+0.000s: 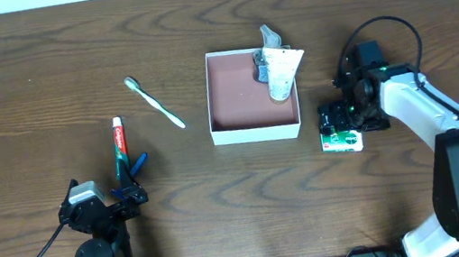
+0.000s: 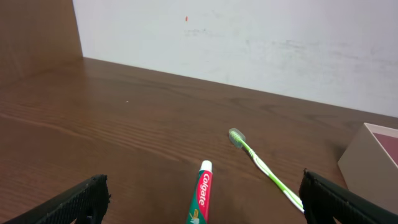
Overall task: Pack container
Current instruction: 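Close the right gripper on the soap bar and lift it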
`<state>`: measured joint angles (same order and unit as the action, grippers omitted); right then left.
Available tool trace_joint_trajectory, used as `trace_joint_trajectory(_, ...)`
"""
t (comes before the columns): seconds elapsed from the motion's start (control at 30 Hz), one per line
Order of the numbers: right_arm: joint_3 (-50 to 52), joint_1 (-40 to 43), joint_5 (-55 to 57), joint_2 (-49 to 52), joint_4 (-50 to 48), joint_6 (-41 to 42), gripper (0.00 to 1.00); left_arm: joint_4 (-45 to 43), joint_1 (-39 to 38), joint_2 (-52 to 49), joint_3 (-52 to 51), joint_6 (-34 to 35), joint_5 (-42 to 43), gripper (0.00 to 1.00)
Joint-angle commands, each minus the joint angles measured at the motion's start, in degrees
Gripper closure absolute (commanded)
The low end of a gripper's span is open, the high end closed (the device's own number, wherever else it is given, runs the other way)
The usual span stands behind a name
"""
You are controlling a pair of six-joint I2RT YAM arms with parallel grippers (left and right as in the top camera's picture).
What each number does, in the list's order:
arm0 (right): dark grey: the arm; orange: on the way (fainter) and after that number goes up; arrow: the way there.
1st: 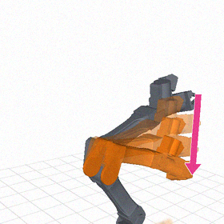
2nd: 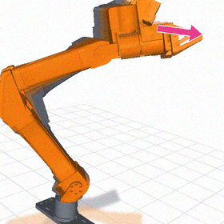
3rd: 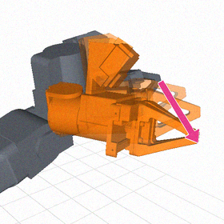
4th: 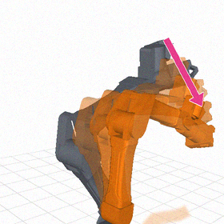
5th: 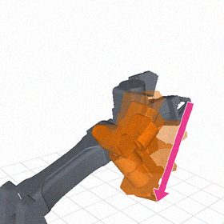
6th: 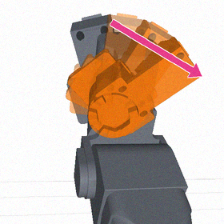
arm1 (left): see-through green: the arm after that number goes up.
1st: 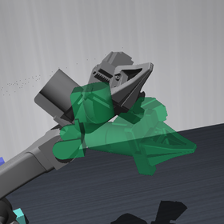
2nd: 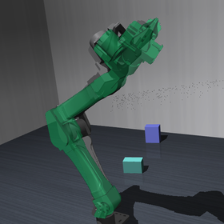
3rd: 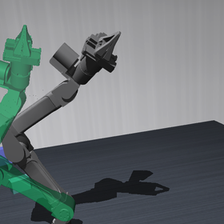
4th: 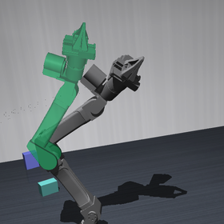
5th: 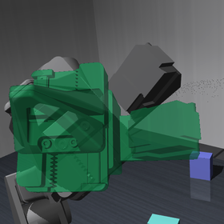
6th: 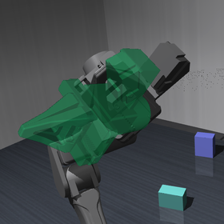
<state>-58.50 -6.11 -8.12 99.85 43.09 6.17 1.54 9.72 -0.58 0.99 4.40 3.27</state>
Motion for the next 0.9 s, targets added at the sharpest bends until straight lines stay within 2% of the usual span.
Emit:
trace_joint_trajectory(0.0,0.4,-2.6,-0.5,-1.0,0.0,-0.6,0.01,2.3,0.3,0.3,-0.8,-0.7,0.6,0.02)
trace_joint_trajectory(0.17,0.4,-3.3,-0.2,-1.0,0.6,8.0,0.01,2.3,0.3,0.3,-0.8,-0.7,0.6,0.02)
trace_joint_trajectory(0.3,0.4,-3.3,0.4,-1.0,2.9,11.6,0.01,2.3,0.3,0.3,-0.8,-0.7,0.6,0.02)
trace_joint_trajectory(0.53,0.4,-4.1,0.6,-1.0,5.0,11.5,0.01,2.3,0.3,0.3,-0.8,-0.7,0.6,0.02)
trace_joint_trajectory(0.87,0.5,-6.4,2.1,0.8,2.3,9.0,0.01,2.3,0.3,0.3,-0.8,-0.7,0.6,0.02)
